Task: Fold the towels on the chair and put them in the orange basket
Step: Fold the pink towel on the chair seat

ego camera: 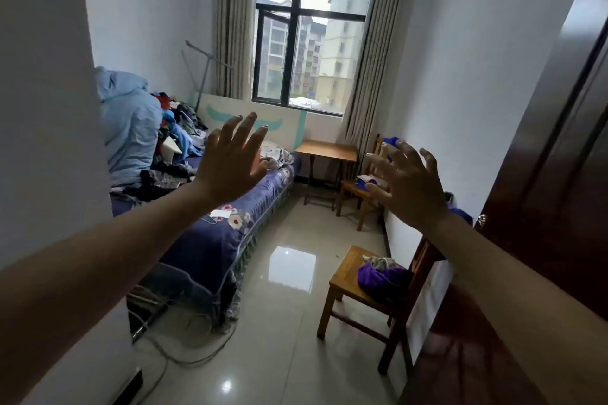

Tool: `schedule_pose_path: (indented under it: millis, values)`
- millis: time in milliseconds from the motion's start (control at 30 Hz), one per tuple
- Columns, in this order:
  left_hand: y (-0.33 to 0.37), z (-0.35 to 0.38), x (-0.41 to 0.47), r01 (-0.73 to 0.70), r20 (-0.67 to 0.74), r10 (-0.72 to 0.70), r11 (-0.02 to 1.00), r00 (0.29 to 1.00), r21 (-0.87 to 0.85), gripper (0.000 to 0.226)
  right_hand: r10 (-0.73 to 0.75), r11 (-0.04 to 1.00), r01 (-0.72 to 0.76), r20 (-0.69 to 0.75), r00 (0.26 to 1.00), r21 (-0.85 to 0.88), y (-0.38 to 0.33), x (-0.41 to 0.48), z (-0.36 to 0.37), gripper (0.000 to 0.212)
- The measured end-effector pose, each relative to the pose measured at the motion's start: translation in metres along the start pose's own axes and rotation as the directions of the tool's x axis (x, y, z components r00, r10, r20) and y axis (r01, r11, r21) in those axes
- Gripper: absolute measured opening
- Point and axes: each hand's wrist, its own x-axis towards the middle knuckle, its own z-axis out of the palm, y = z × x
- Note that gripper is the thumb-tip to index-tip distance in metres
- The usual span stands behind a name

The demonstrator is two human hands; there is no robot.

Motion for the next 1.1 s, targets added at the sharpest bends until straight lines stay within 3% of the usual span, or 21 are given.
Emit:
schedule_pose_path:
  millis: [267,567,867,967,1100]
  values:
    - [-0.048,0.066,0.019,0.0,-0.029,0.001,1.0,1.0,0.031,0.056,-0.045,0.999,0.045,0.001,0.999,0.002,0.003,0.041,0.088,0.049]
    - [-0.108,0.161,0.07,0.096,0.036,-0.095,0.995,0.995,0.001,0.057,-0.047,0.999,0.048,-0.016,0.999,0.016,0.021,0.107,0.191,0.046]
    - [-0.082,0.295,0.111,0.106,0.174,-0.089,0.99,0.981,-0.09,0.058,-0.036,0.999,0.036,0.067,0.997,0.001,0.088,0.098,0.29,0.047]
    - [-0.071,0.332,0.143,0.048,0.164,-0.035,0.996,0.986,-0.074,0.055,-0.043,0.998,0.044,0.03,0.999,-0.037,0.124,0.106,0.32,0.046]
    - [-0.061,0.375,0.19,0.073,0.17,-0.062,0.995,0.984,-0.062,0.057,-0.031,0.999,0.031,-0.01,0.999,-0.007,0.166,0.123,0.363,0.045]
